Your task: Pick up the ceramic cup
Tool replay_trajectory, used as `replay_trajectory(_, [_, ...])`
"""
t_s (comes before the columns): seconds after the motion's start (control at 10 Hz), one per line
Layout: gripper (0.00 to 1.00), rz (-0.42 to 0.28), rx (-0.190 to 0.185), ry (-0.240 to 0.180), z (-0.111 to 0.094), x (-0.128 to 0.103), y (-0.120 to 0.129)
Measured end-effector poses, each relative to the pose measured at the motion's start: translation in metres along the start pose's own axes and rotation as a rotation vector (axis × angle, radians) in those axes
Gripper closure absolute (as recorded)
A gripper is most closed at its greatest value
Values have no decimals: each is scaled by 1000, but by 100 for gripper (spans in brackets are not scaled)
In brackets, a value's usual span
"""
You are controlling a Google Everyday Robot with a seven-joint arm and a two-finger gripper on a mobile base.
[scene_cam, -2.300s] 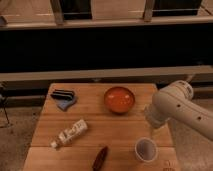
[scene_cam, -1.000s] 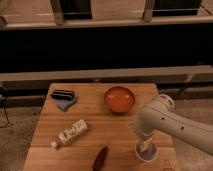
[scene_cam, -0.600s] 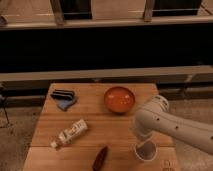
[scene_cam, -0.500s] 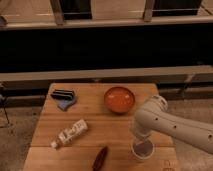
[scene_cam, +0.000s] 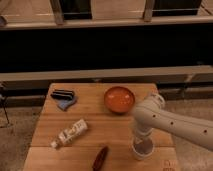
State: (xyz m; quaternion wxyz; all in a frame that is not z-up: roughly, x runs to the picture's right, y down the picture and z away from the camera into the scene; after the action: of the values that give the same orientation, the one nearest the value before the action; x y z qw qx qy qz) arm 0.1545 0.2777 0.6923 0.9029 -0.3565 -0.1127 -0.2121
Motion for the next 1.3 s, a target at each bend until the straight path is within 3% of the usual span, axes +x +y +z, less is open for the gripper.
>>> replay_trajectory(0.3, [100, 17, 39, -44, -22, 6, 3])
replay_trajectory(0.4, [100, 26, 71, -67, -39, 13, 7])
replay_trajectory(0.6, [100, 3, 65, -47, -48, 13, 0])
replay_trajectory(0.9, [100, -8, 63, -37, -39, -1, -11])
replay_trajectory(1.3, [100, -32, 73, -26, -64, 0, -18])
